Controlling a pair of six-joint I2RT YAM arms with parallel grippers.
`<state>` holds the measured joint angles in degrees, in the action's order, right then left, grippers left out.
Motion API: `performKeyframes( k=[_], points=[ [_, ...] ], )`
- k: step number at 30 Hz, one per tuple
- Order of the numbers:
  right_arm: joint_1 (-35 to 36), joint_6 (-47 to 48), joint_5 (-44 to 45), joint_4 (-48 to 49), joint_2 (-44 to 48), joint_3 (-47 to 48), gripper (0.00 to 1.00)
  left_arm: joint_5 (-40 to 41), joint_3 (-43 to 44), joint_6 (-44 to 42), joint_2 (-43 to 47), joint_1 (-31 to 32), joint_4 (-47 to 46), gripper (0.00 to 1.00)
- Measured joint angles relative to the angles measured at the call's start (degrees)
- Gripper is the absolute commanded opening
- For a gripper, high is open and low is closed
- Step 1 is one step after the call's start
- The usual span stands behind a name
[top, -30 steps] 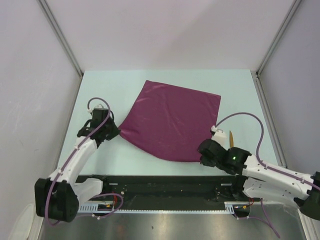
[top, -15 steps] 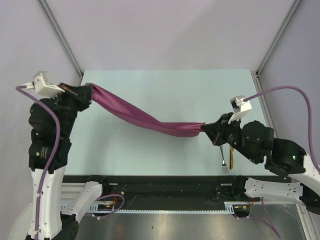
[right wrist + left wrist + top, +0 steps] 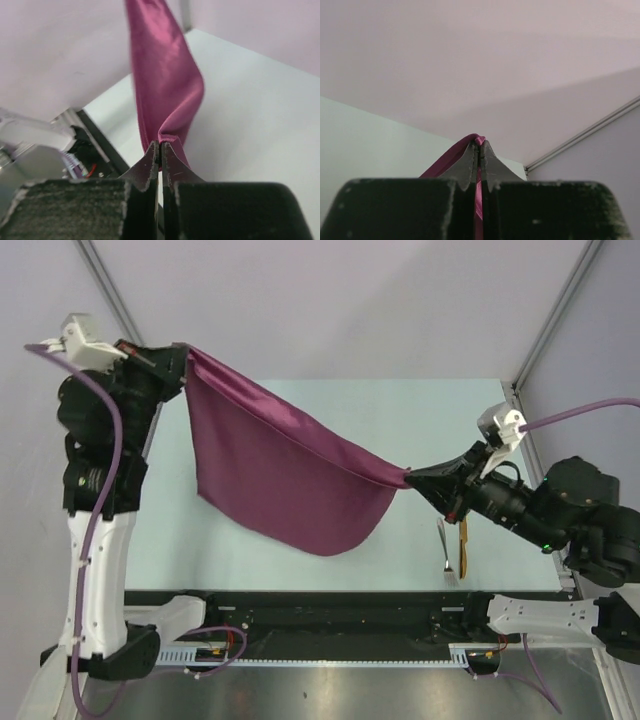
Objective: Fold the napkin into a case and place the utensils inside
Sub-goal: Pick up the flattened napkin from the center of the board, then fold and flatten the napkin at the center of the board.
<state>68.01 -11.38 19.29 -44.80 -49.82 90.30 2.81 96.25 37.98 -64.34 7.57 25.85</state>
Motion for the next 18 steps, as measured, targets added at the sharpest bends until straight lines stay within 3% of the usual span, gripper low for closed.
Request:
performKeyframes(
  k=[4,11,14,18],
  points=[
    [0.0,2.3,-9.9,-0.5,-0.9,4.8,0.00,1.2,0.0,-0.2,6.5,0.0,-0.3,0.00],
    [0.0,2.3,-25.4,0.0,1.1,4.6,0.00,4.7,1.5,-0.9,20.0,0.0,-1.9,0.00],
    [0.0,2.0,-25.5,0.5,1.6,3.1,0.00,5.1,2.4,-1.0,20.9,0.0,-3.9,0.00],
    [0.0,2.0,-19.0,0.3,1.0,1.0,0.00,4.4,0.0,-0.9,17.3,0.0,-6.9,0.00]
  ],
)
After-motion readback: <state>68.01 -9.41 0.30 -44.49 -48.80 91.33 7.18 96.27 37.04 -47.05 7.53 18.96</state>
